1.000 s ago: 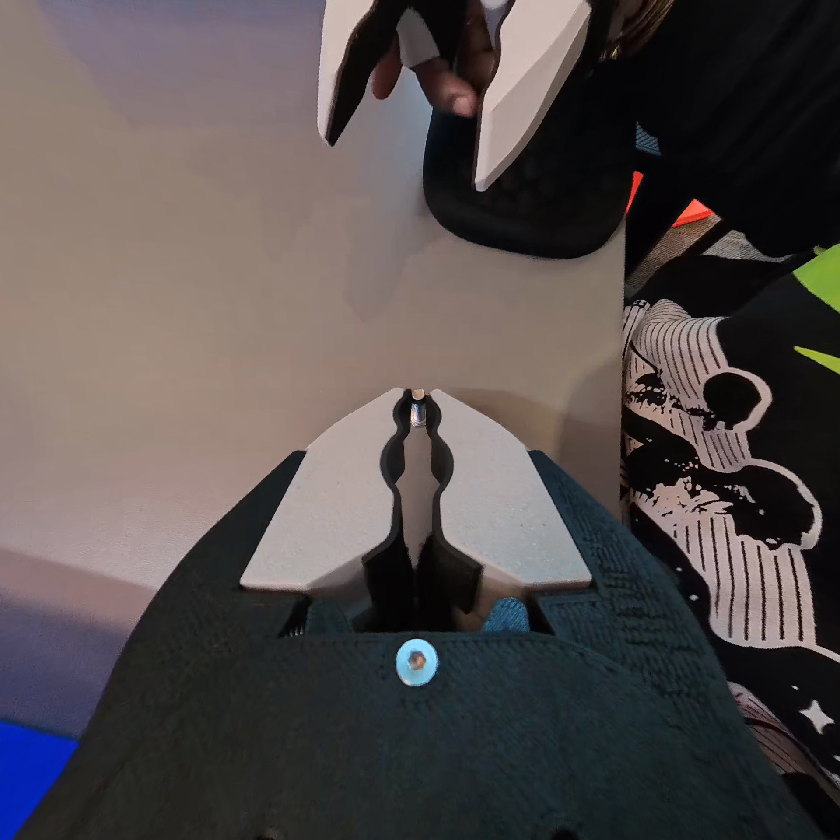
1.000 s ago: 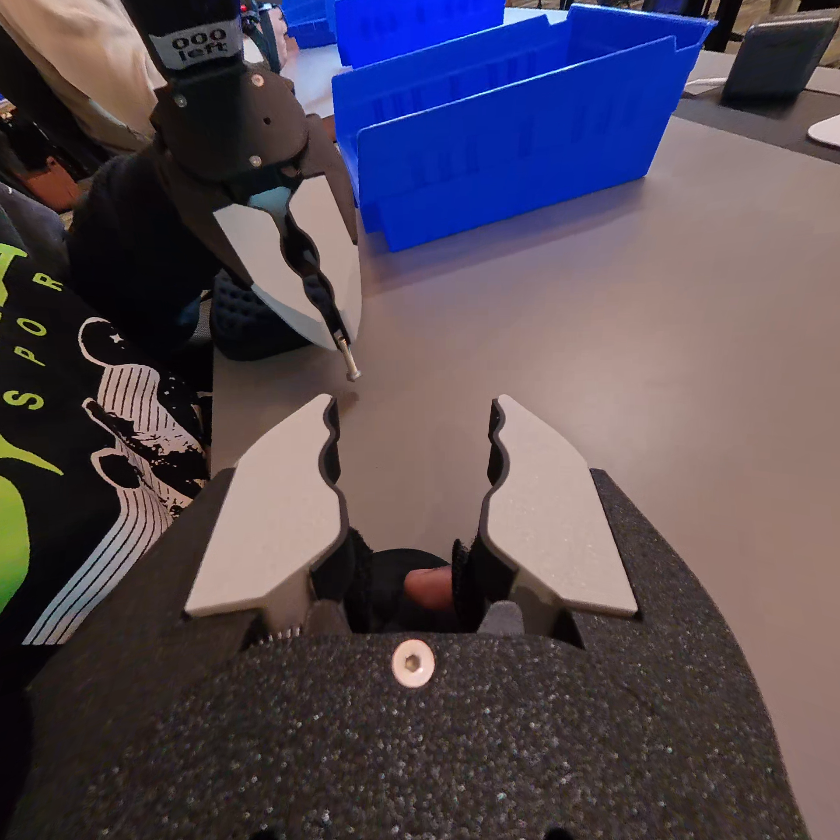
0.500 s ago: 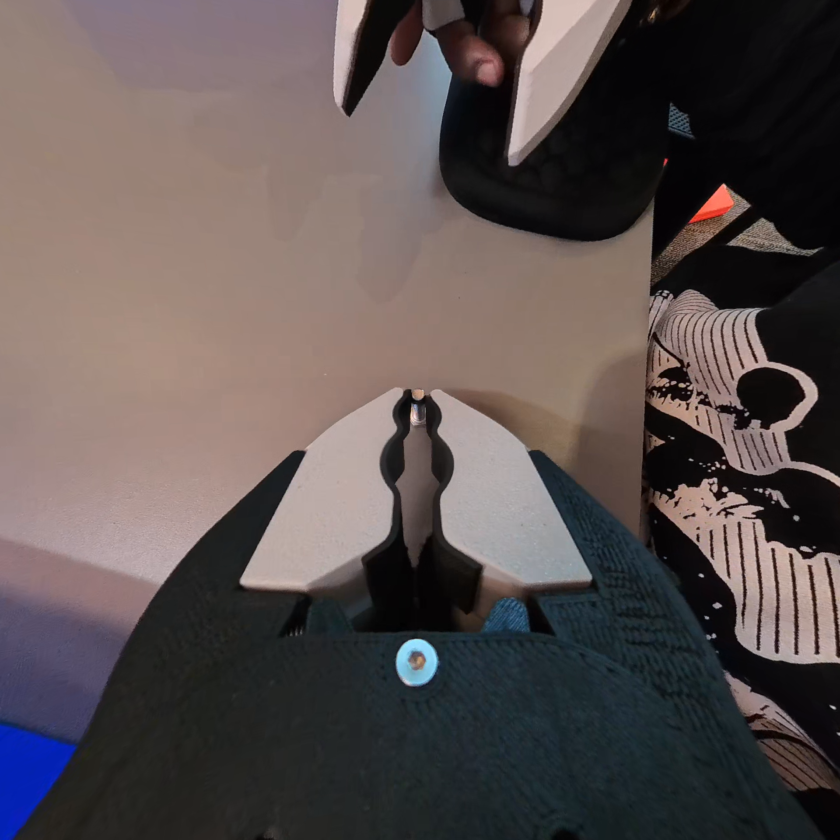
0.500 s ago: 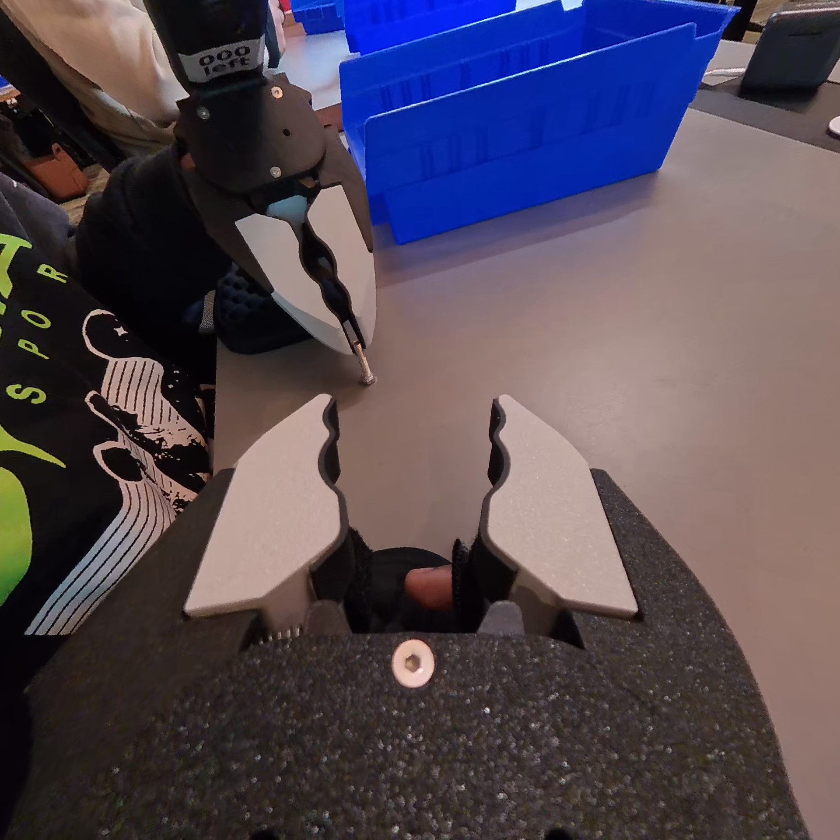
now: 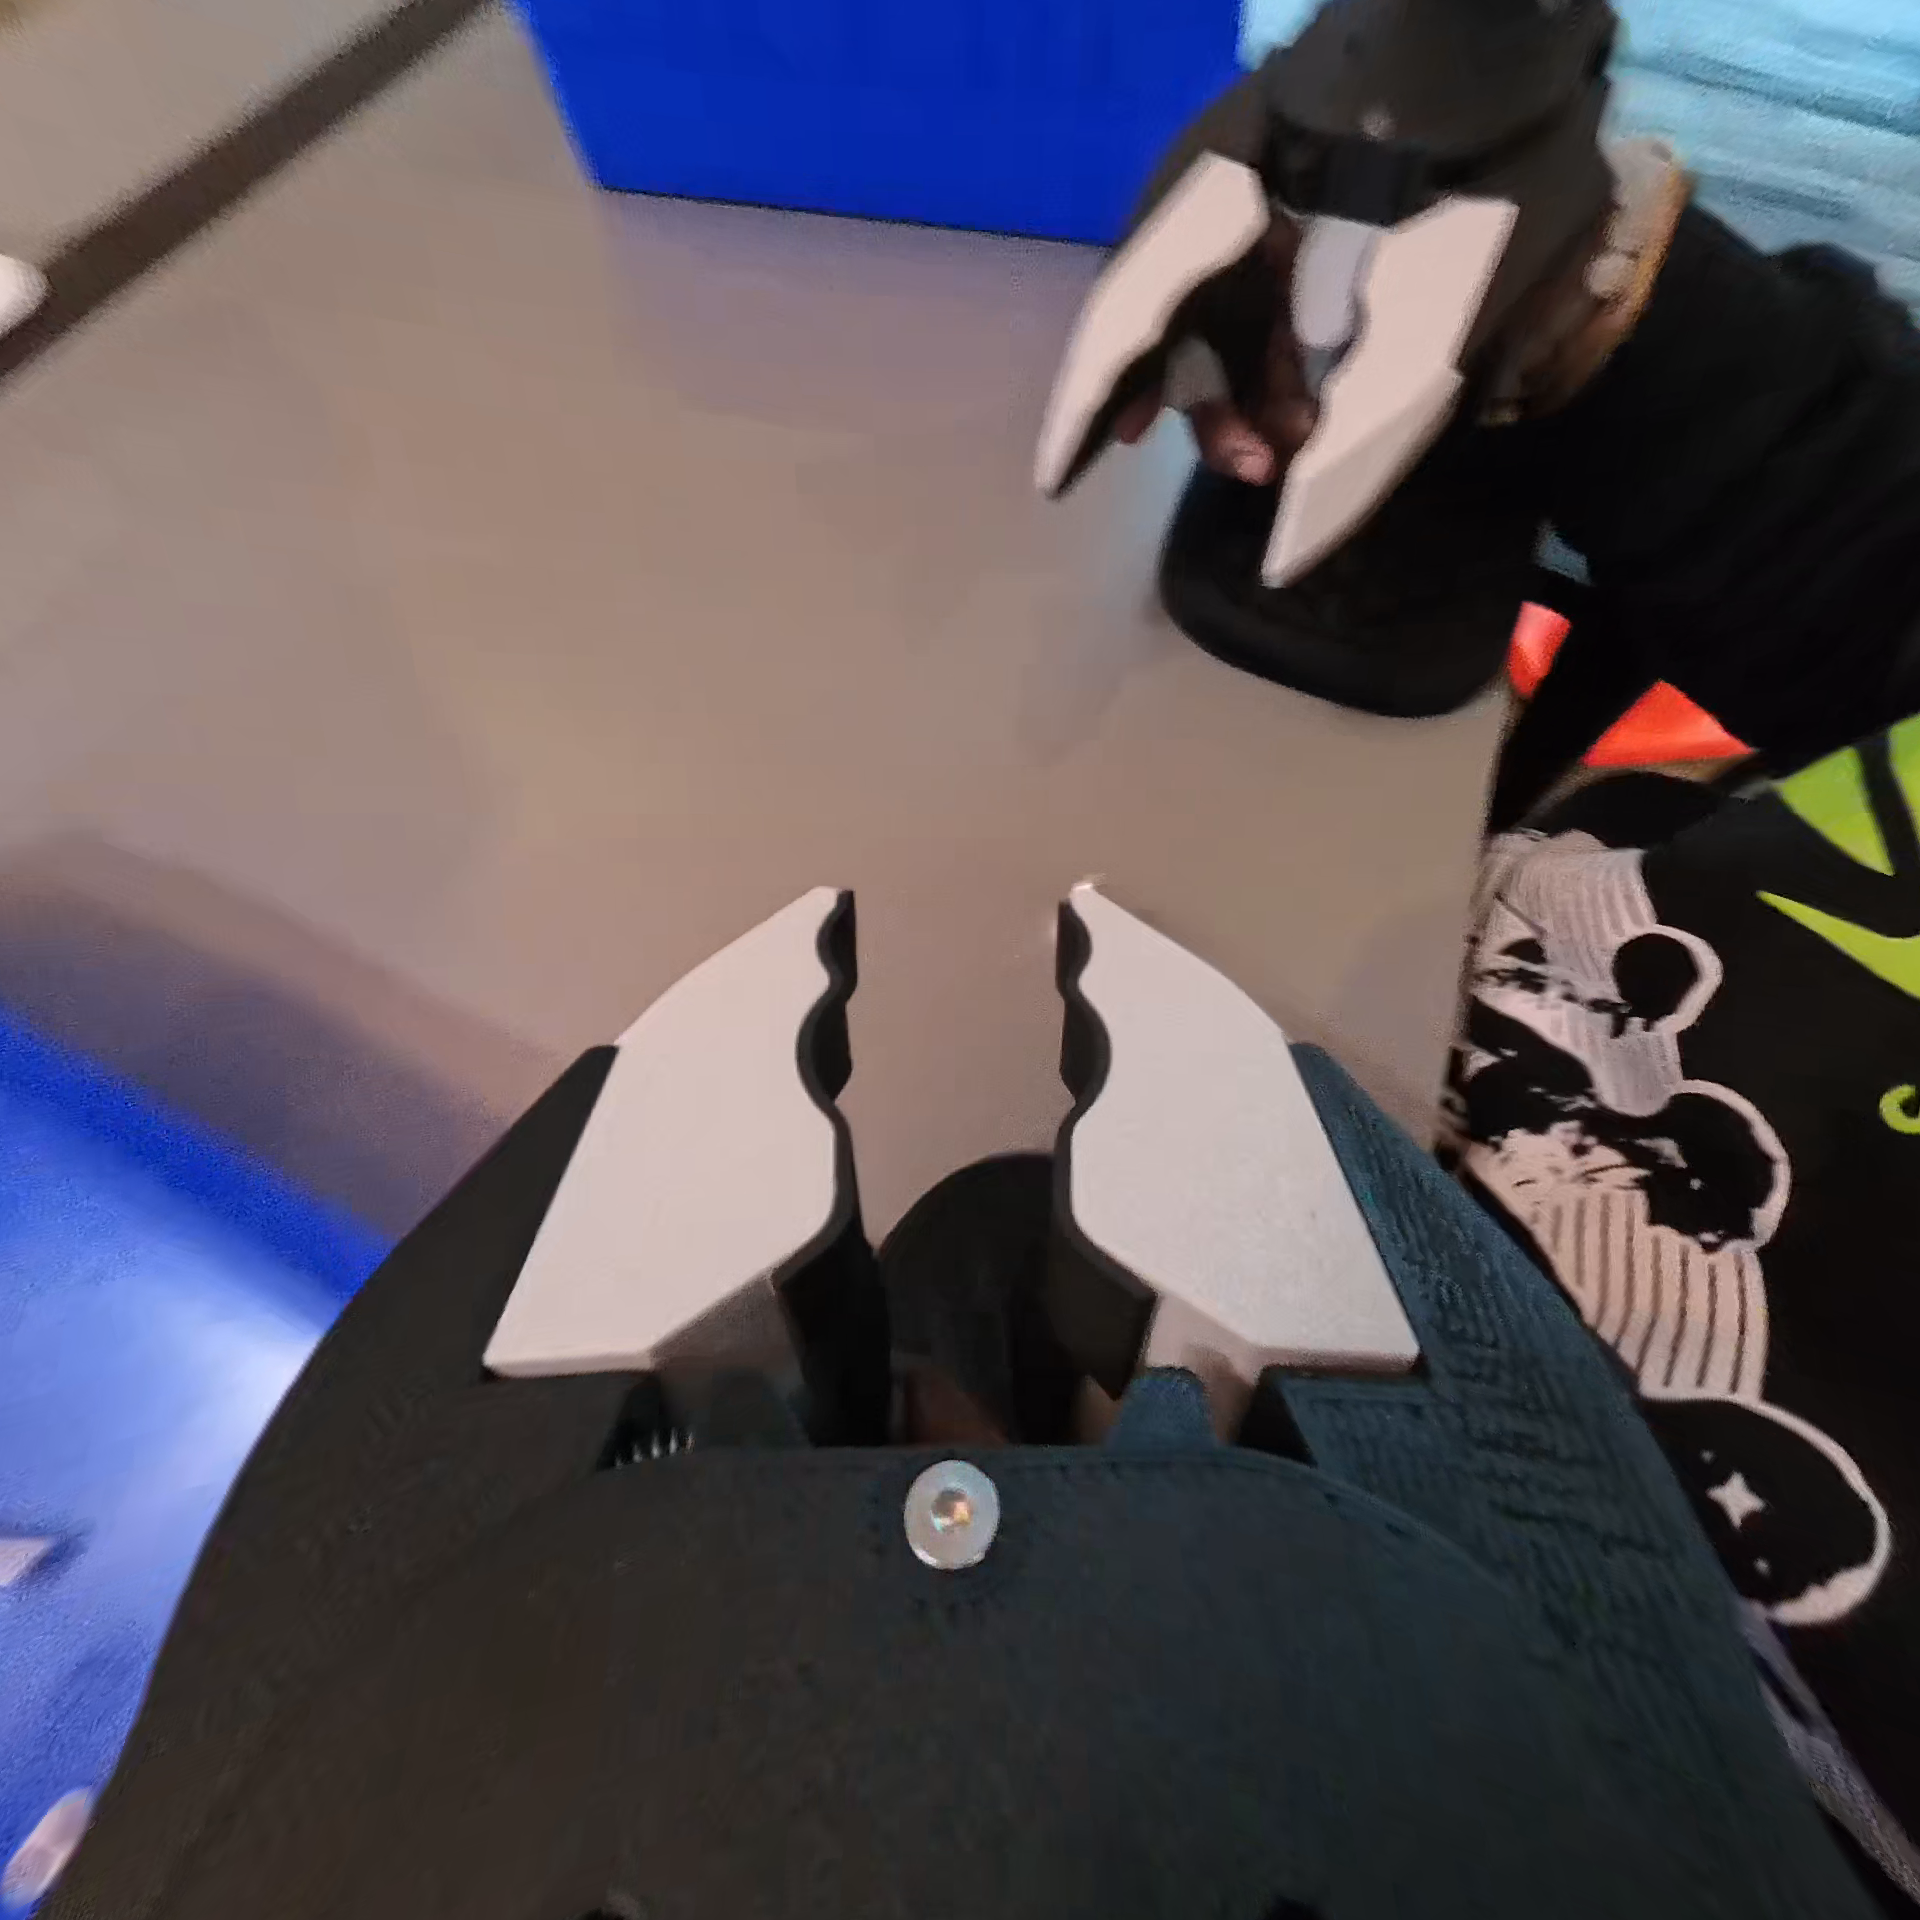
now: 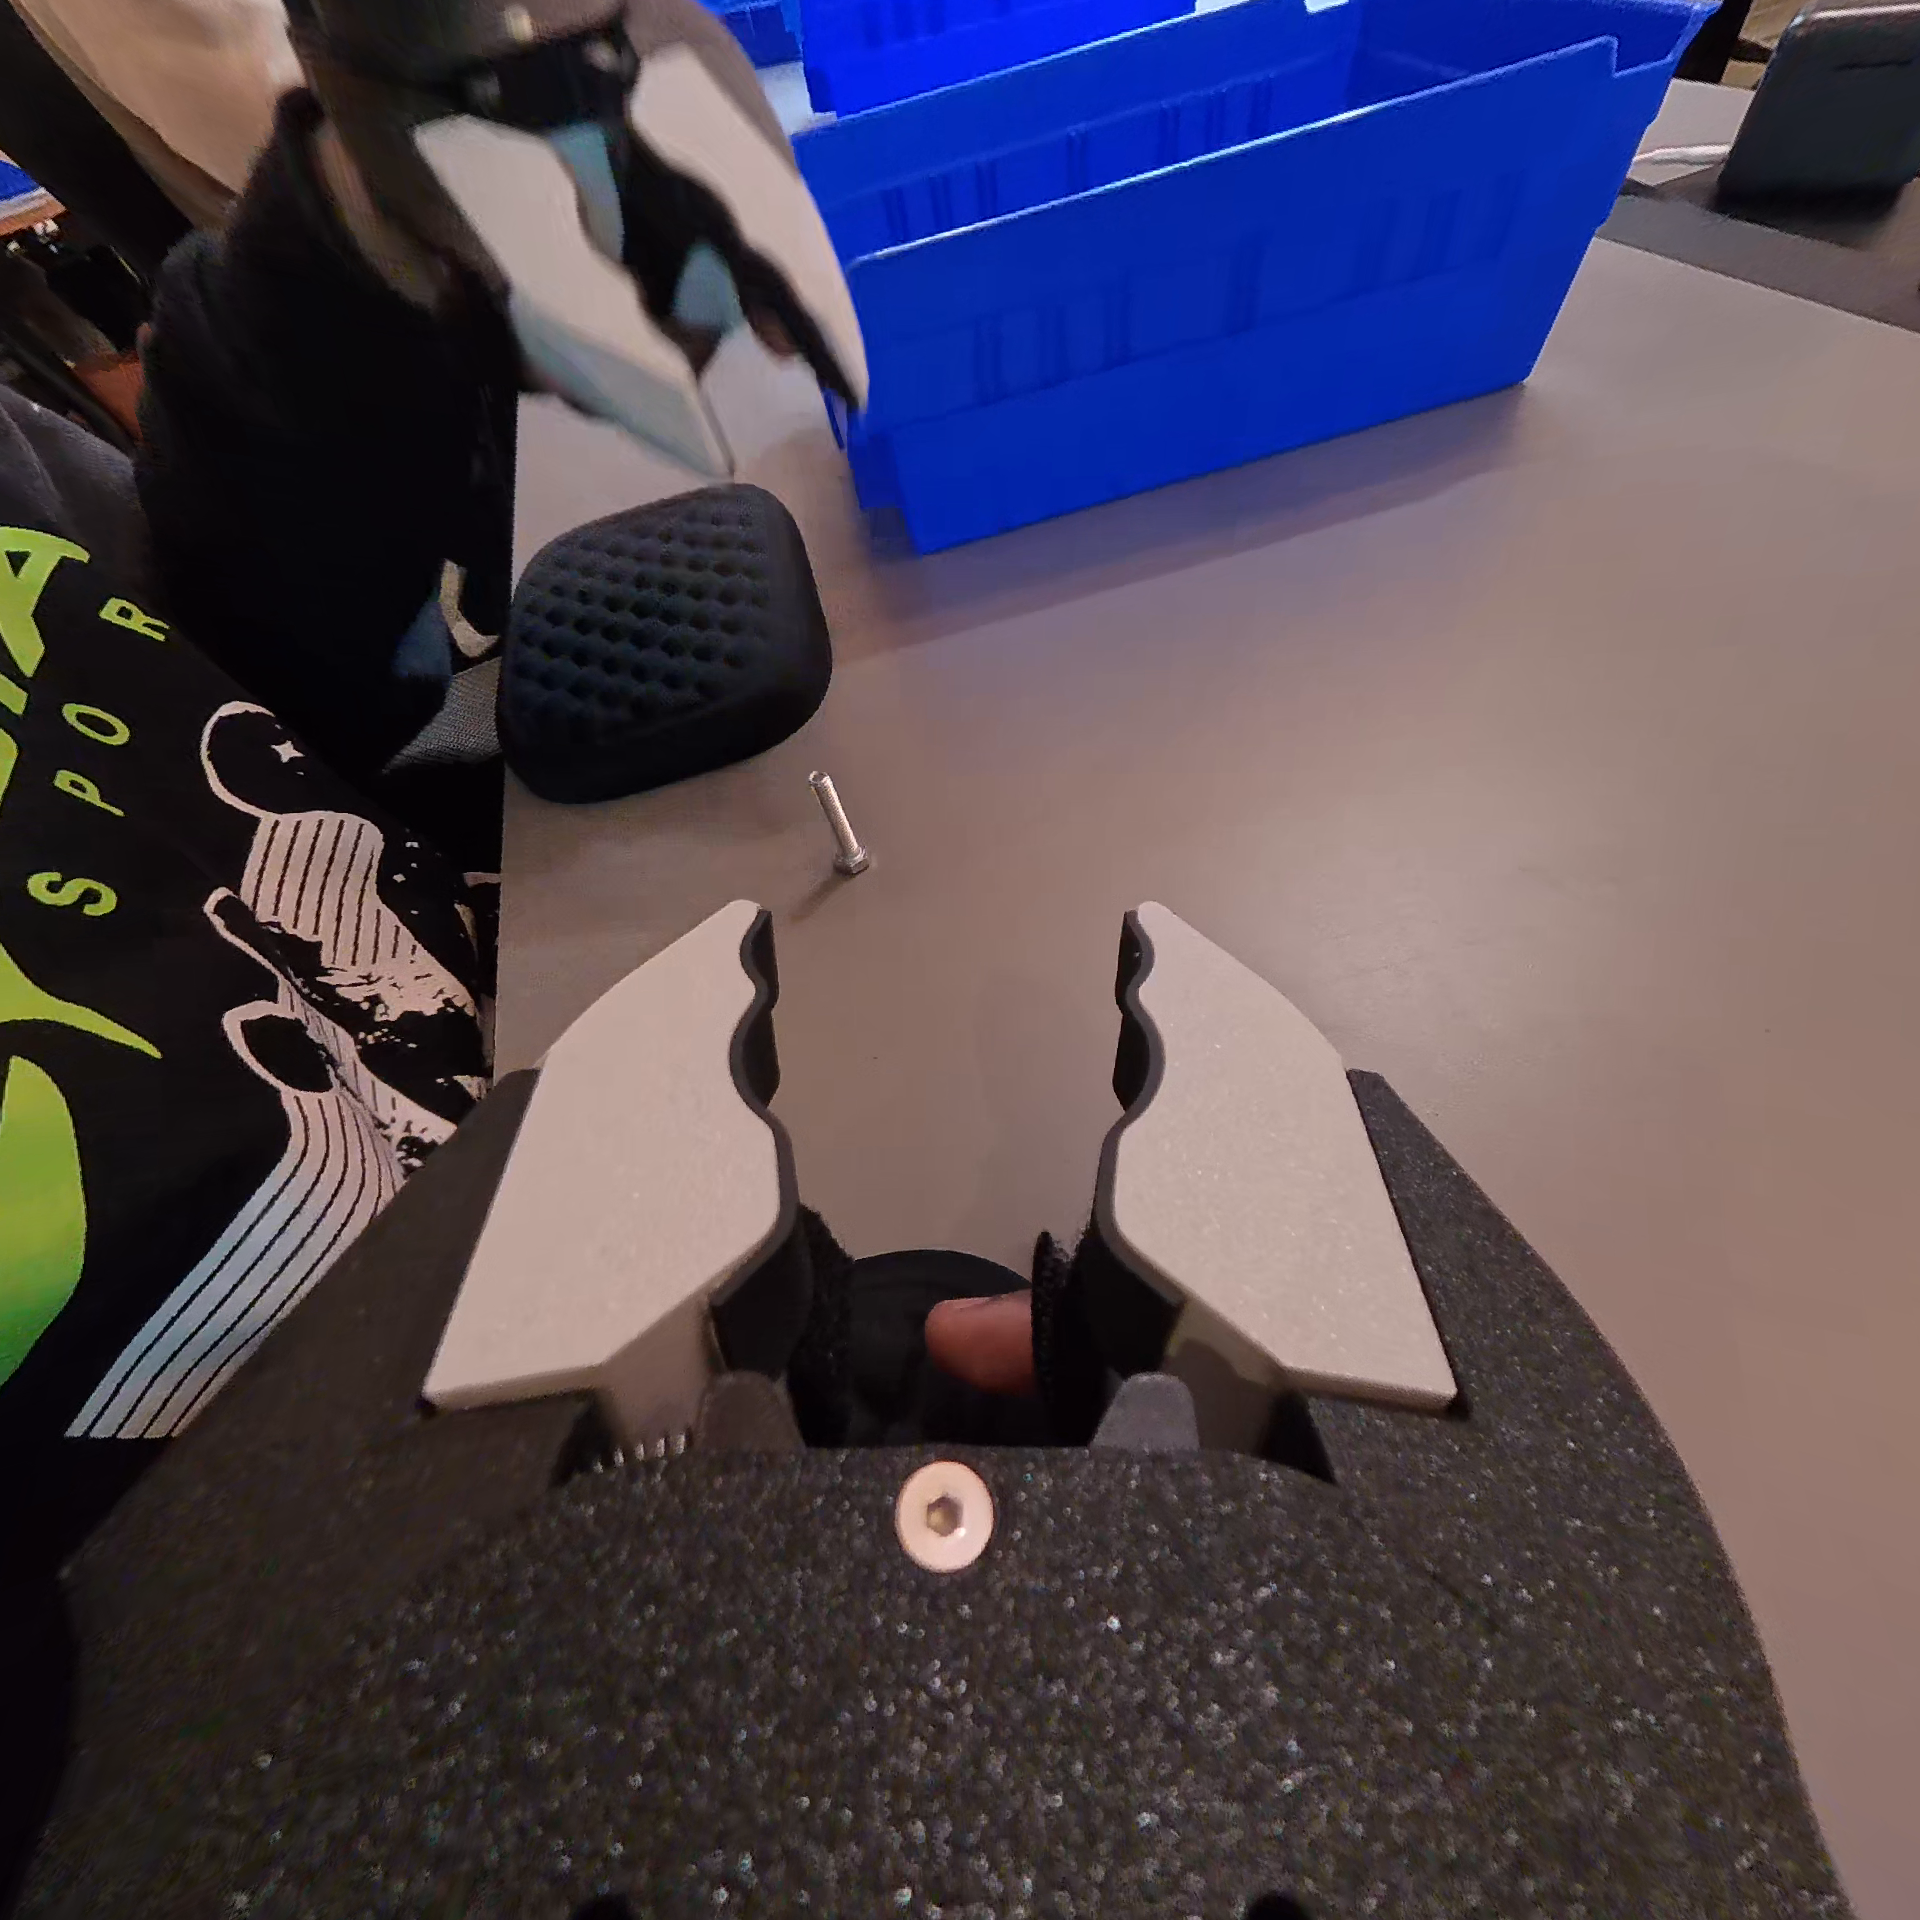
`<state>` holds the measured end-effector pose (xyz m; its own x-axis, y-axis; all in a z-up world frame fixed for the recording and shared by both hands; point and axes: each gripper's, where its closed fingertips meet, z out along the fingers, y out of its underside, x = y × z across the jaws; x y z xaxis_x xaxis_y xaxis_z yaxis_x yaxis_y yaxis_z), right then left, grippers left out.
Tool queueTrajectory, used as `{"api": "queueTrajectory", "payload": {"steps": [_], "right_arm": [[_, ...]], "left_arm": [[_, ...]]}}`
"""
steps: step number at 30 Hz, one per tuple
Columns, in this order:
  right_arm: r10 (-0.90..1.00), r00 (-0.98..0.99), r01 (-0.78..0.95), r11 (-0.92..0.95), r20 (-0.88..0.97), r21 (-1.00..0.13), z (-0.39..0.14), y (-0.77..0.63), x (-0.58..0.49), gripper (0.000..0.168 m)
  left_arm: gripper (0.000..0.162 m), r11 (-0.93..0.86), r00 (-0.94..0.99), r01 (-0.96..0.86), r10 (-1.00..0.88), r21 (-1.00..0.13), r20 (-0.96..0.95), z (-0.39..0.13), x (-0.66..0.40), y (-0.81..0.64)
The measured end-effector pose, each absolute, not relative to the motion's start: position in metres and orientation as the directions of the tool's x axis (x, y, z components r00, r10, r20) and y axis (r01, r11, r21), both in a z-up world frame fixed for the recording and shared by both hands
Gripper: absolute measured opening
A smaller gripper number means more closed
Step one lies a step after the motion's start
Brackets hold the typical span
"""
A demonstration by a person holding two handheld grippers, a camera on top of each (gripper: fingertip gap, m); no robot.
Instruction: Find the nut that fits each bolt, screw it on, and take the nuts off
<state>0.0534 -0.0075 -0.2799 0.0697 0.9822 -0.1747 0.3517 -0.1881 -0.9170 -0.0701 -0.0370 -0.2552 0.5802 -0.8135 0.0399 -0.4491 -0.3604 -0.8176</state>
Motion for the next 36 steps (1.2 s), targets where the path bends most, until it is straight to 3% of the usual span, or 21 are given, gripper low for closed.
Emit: {"api": "queueTrajectory", "payload": {"steps": [5,13,19,29,36], "right_arm": [[0.984,0.066,0.360,-0.179,-0.167,-0.916,-0.281,-0.009,0.053,0.063],[0.982,0.066,0.369,-0.189,-0.177,-0.910,-0.283,-0.009,0.053,0.062],[0.980,0.066,0.368,-0.200,-0.189,-0.908,-0.284,-0.008,0.053,0.062],[0.978,0.068,0.353,-0.208,-0.197,-0.912,-0.282,-0.007,0.053,0.062],[0.978,0.065,0.354,-0.207,-0.197,-0.912,-0.282,-0.008,0.053,0.062]], "left_arm": [[0.039,-0.456,0.778,-0.432,-0.625,-0.779,-0.065,-0.233,-0.168,-0.020],[0.041,-0.751,0.895,-0.396,-0.444,-0.529,-0.040,-0.275,-0.272,-0.007],[0.031,-0.871,0.914,-0.382,-0.406,-0.309,0.012,-0.317,-0.291,-0.006],[0.028,-0.893,0.901,-0.406,-0.427,-0.194,0.076,-0.339,-0.284,-0.007],[0.019,-0.882,0.889,-0.415,-0.446,-0.223,0.106,-0.340,-0.277,-0.007]]}}
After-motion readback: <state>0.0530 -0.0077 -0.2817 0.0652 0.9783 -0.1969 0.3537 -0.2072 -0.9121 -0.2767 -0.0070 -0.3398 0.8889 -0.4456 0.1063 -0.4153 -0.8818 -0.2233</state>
